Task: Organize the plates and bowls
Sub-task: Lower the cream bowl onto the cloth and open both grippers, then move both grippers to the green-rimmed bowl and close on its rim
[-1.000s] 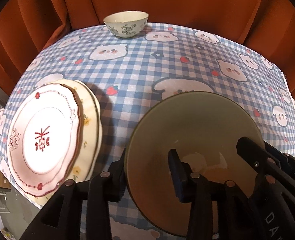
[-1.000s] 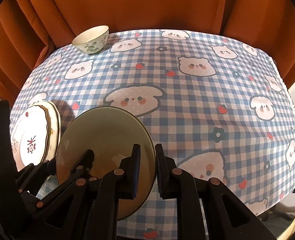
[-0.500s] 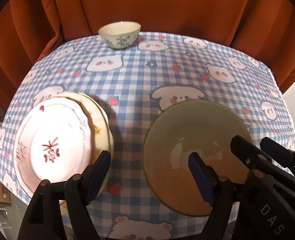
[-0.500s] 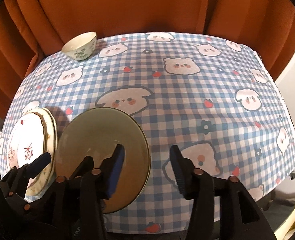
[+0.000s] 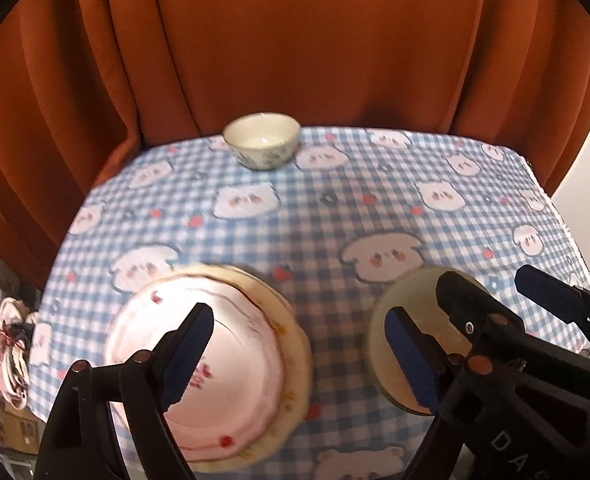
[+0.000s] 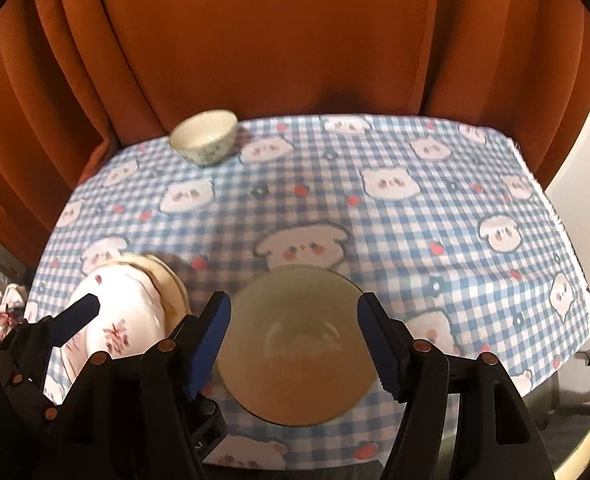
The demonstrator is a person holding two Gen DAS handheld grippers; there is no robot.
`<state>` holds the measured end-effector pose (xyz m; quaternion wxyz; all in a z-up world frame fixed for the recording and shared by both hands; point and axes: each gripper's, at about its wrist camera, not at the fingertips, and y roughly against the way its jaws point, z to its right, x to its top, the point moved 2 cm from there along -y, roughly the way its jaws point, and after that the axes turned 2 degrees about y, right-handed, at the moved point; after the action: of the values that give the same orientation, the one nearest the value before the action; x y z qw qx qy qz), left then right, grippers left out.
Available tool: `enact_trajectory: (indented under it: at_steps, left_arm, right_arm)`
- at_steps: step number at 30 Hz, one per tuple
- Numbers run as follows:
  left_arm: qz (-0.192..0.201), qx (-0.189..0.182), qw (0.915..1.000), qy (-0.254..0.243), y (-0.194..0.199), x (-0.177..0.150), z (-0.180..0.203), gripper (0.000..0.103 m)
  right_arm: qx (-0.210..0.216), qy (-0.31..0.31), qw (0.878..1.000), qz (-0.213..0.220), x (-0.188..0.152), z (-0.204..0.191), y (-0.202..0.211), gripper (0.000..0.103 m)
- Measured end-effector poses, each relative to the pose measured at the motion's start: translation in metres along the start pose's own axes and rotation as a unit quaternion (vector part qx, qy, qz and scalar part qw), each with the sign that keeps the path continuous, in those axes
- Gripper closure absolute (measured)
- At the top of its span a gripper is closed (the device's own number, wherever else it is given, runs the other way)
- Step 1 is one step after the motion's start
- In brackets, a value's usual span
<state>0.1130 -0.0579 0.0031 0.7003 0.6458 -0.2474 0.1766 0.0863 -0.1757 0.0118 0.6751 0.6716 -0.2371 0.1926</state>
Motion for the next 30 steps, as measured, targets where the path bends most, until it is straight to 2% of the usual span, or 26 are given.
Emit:
enact_trajectory:
  at_steps: [7,15,25,30]
  left_arm:
    - [0.025,0.005,0.9997,0.004,0.008,0.023,-0.025,0.014]
    - [0.046,0.010,0.9986,0.024,0.002,0.065,-0.046,0.015]
    - [0.048,0.045,0.9971,0.038,-0.036,0.126,-0.064,0.015]
    - [0.045,0.057,0.9960,0.051,-0.065,0.153,-0.070,0.021]
  right_arm:
    - [-0.002,0.010,1.000,0.026,0.024,-0.030,0.008,0.034]
    - [0.004,0.021,0.999,0.045,0.063,-0.051,0.005,0.034]
    - [0.022,0.030,0.998,0.052,0.124,-0.060,-0.037,0.033]
    - [0.025,0.041,0.998,0.049,0.154,-0.067,-0.068,0.033]
